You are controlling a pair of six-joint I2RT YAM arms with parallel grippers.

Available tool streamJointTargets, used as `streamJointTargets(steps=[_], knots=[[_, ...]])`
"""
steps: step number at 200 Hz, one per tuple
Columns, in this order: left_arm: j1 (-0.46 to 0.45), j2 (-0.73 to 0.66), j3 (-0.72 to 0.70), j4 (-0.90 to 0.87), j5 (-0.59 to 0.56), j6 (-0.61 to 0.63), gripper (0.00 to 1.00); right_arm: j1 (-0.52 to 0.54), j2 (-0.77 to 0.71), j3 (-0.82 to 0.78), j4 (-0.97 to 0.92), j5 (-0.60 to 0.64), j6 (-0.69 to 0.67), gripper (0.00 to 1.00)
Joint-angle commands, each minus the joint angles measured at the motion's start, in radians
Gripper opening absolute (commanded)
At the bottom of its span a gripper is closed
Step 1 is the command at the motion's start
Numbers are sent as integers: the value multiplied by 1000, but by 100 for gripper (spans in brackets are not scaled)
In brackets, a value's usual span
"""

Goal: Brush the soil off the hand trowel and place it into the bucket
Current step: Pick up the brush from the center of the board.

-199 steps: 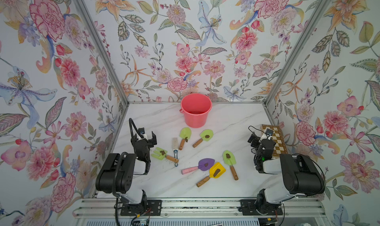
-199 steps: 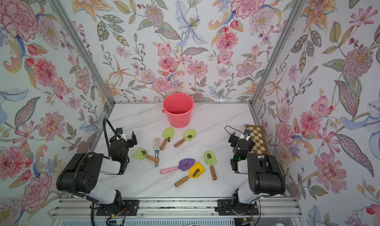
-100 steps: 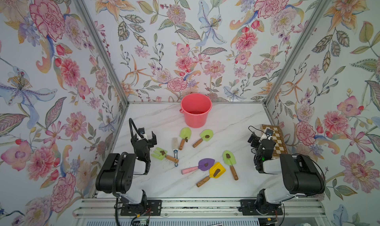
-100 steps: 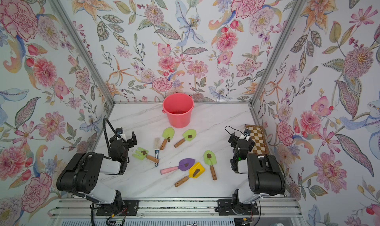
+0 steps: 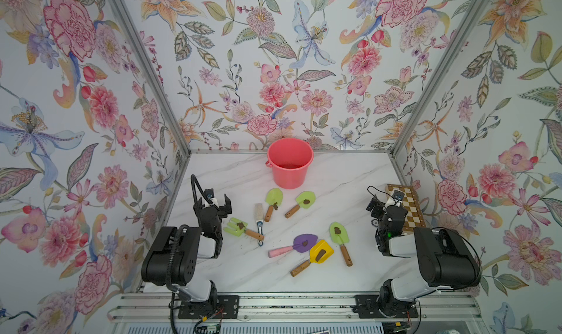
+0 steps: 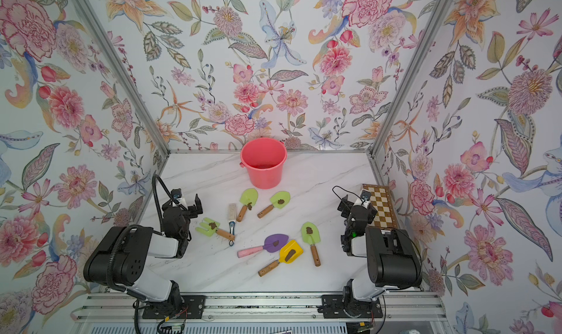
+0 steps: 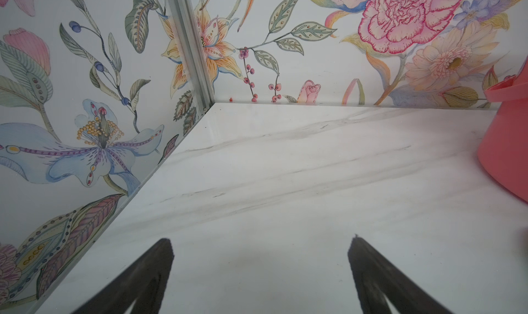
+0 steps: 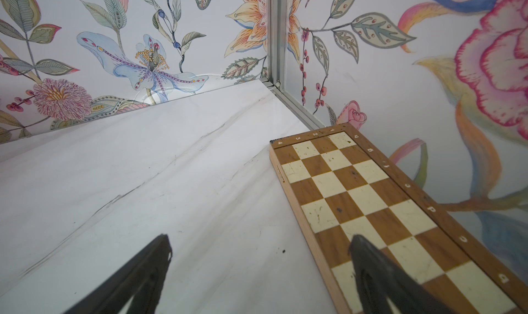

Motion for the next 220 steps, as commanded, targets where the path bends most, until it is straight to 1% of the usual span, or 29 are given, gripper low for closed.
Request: streamJointTargets(steps=[1,96,113,121,123,131,140,147,152,159,171,183,188,200,212,220], knots=[[3,0,-2,21,6,13,99,6,-1,-6,23,10,-13,99],[3,0,-1,20,7,13,99,6,-1,-8,27,10,-14,99],[2,-8,-21,45,1,15,99,12,-46,-15,-1,17,-18,99],[-2,-69,-25,54,-28,11,99,11,-80,-22,-15,20,-18,99],[-3,-80,-48,50,-39,9,99,12,-90,-22,-23,26,-20,99],[-6,-135,-65,24,-65,4,99,13,-144,-14,-90,43,-12,99],[-9,-215,-68,-34,-70,5,99,8,-214,23,-207,28,-9,99],[-11,-291,-53,-122,-61,0,99,8,-255,53,-288,4,-9,99],[-12,-345,-40,-218,-55,-22,99,8,-307,92,-380,-26,-4,99],[-12,-416,22,-362,-45,-64,99,9,-355,137,-474,-64,9,99],[-14,-506,105,-581,-4,-118,99,16,-420,215,-632,-102,72,99],[-25,-571,178,-763,32,-204,99,33,-476,305,-811,-131,178,99],[-32,-595,210,-831,43,-249,99,41,-490,332,-857,-137,217,99],[-60,-645,269,-954,69,-339,99,74,-527,406,-995,-164,360,99],[-103,-687,324,-1064,72,-434,99,113,-548,450,-1063,-210,483,99],[-138,-706,361,-1117,80,-500,99,163,-563,473,-1089,-224,564,99]])
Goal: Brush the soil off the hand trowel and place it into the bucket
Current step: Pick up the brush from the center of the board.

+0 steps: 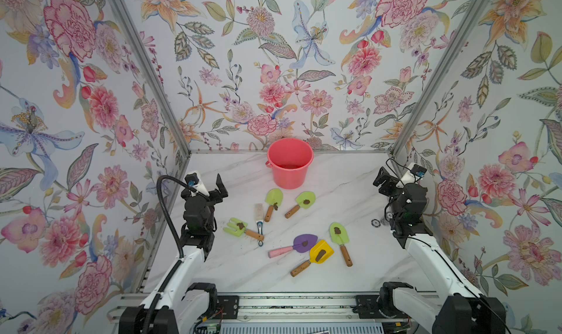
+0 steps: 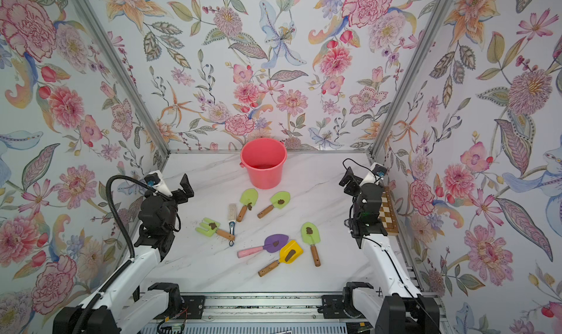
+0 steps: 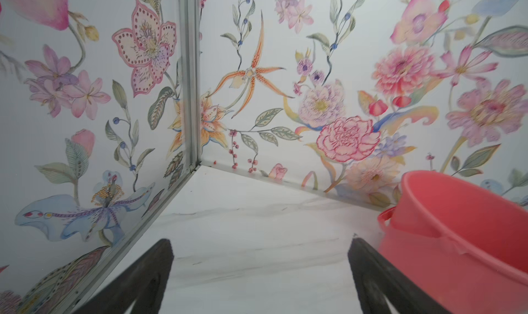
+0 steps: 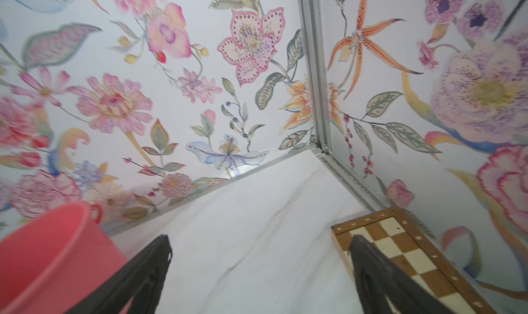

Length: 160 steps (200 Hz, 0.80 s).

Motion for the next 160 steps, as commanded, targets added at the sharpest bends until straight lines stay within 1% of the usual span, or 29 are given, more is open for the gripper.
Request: streamJointTargets(steps=[1,17,23,34,35,37,44,47,51,59,63,67,75,84,97,106,113,115,122,130,138,160], knots=[[-78,-59,95,-363,56,-250,99,96,-39,68,-306,-101,315,99],[-169,-68,184,-477,56,-405,99,216,-52,102,-318,-83,450,99],[-207,-61,218,-522,53,-469,99,285,-51,118,-323,-69,513,99],[-281,-44,269,-589,41,-577,99,391,-39,143,-328,-32,582,99],[-289,-41,272,-593,42,-585,99,414,-36,152,-329,-22,589,99],[-300,-37,276,-600,41,-599,99,419,-34,154,-329,-16,592,99],[-349,-23,302,-624,28,-647,99,500,-25,173,-333,39,610,99],[-370,-17,312,-632,19,-665,99,551,-20,179,-329,72,613,99],[-396,-9,323,-635,10,-674,99,609,-12,189,-322,121,616,99],[-445,5,346,-634,-21,-642,99,670,1,200,-312,178,641,99],[-466,9,359,-639,-41,-627,99,694,11,202,-288,187,645,99],[-479,12,367,-628,-46,-614,99,707,21,199,-241,176,613,99],[-483,13,356,-559,-10,-602,99,706,34,200,-169,105,567,99],[-483,12,323,-494,34,-602,99,679,36,213,-183,51,578,99],[-468,11,296,-477,62,-625,99,626,21,201,-222,21,658,99],[-442,22,284,-427,135,-609,99,555,13,158,-219,-34,742,99],[-431,39,289,-408,172,-586,99,520,9,127,-204,-91,766,99],[-432,45,294,-414,171,-580,99,491,8,116,-195,-107,767,99],[-431,70,316,-439,160,-560,99,458,2,90,-195,-137,755,99],[-431,102,340,-464,161,-531,99,454,-6,80,-247,-106,719,99],[-433,132,366,-491,161,-500,99,466,-14,89,-338,-9,663,99],[-436,199,407,-517,195,-401,99,471,12,161,-593,173,554,99]])
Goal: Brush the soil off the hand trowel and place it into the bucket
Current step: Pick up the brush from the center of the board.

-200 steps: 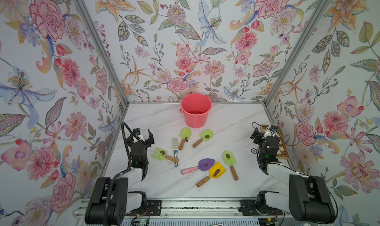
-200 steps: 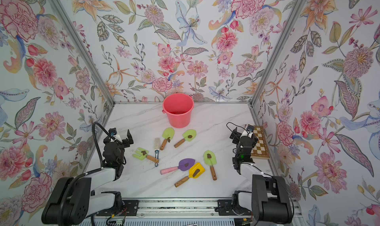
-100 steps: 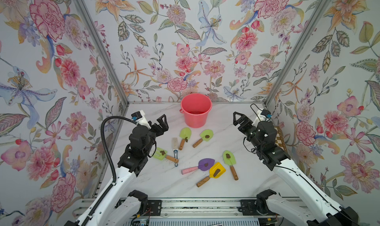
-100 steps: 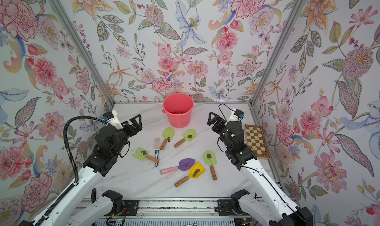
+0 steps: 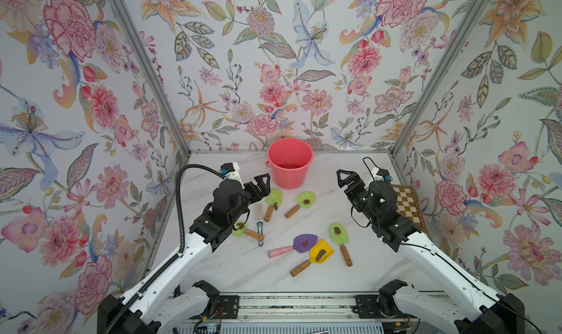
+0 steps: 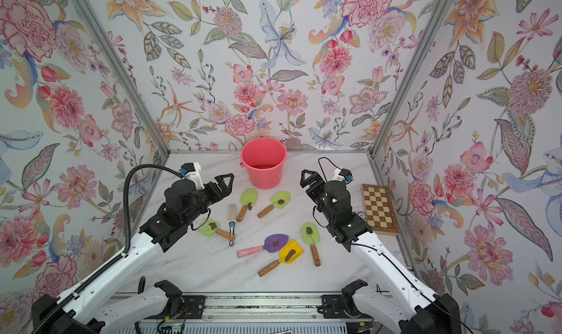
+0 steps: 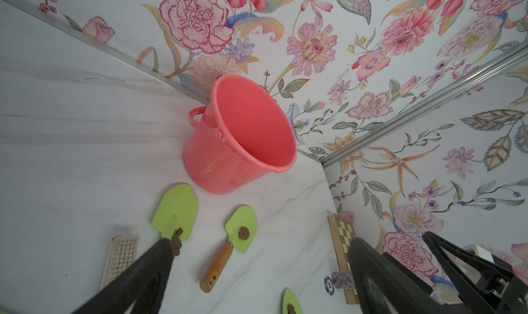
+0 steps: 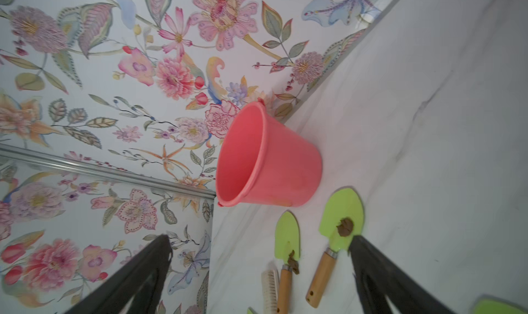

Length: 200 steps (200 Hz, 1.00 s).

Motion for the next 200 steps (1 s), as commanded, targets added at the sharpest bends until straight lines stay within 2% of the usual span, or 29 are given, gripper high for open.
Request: streamJointTargets(steps=[1,27,48,81,99,133,161,182,200], knots=[[1,54,61,-38,63,128,99,11,12,58,-282,171,-108,99],[-23,114,88,-80,50,253,99,6,86,135,-493,300,-215,99],[-58,147,98,-116,4,333,99,-2,141,142,-598,345,-253,99],[-123,179,74,-132,-39,398,99,-80,195,69,-661,175,-282,99],[-153,187,44,-120,-47,411,99,-87,191,29,-688,161,-287,99],[-167,217,26,-101,-24,422,99,-83,178,-21,-676,-3,-350,99],[-168,245,29,-105,-29,441,99,-29,158,-31,-717,9,-339,98],[-168,254,34,-158,-41,475,99,8,169,-7,-677,6,-312,98],[-168,253,37,-258,-131,526,99,41,212,23,-598,18,-259,98]])
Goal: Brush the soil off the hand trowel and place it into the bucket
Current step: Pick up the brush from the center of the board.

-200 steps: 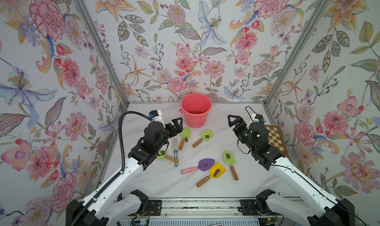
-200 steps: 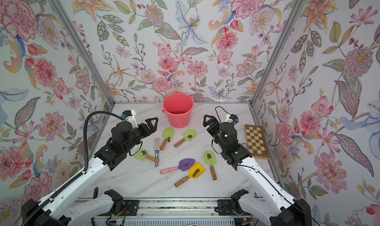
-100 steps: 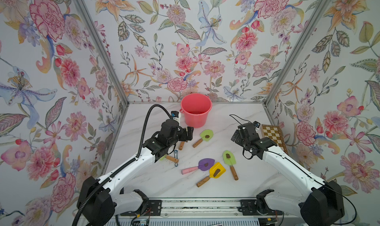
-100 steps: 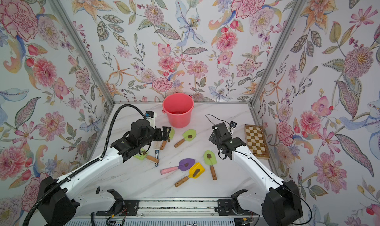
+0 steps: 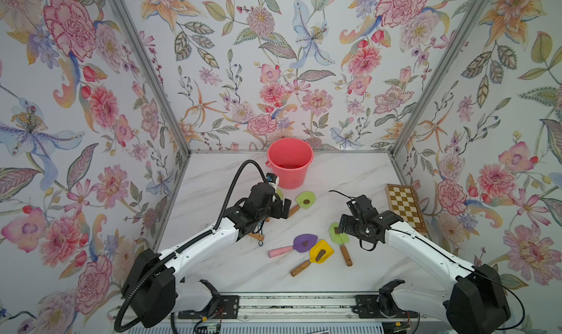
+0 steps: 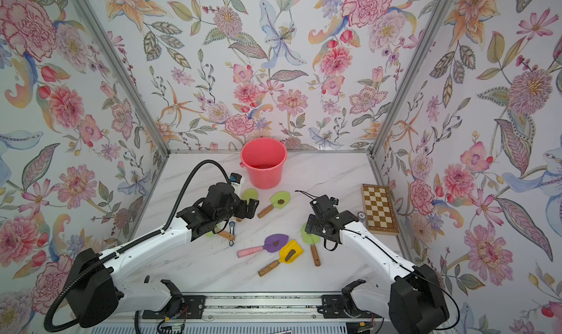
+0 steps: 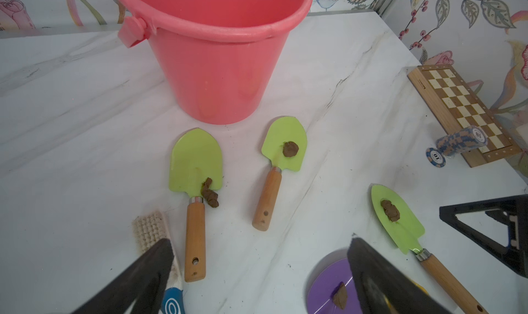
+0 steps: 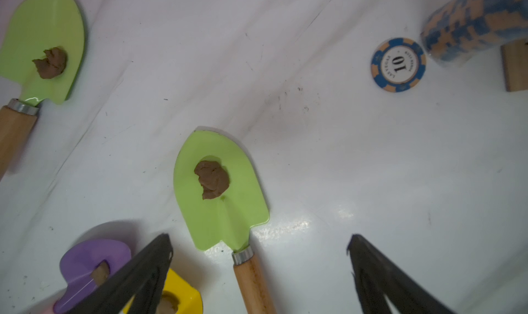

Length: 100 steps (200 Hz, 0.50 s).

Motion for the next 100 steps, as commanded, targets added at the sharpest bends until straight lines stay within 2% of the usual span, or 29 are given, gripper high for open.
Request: streamJointTargets(steps=[1,14,21,42,62,100], knots=[[-5,9,1,-131,-108,83,99,37,39,47,72,2,56,98],[15,11,9,-200,-179,103,99,40,85,82,121,4,81,98],[33,15,16,-233,-202,105,99,74,112,104,140,7,95,98],[104,58,46,-331,-237,27,98,103,191,190,205,-17,89,97],[162,106,44,-359,-201,-45,93,130,263,285,239,-26,68,98],[171,249,98,-329,-145,-87,88,142,354,399,254,-41,39,98]])
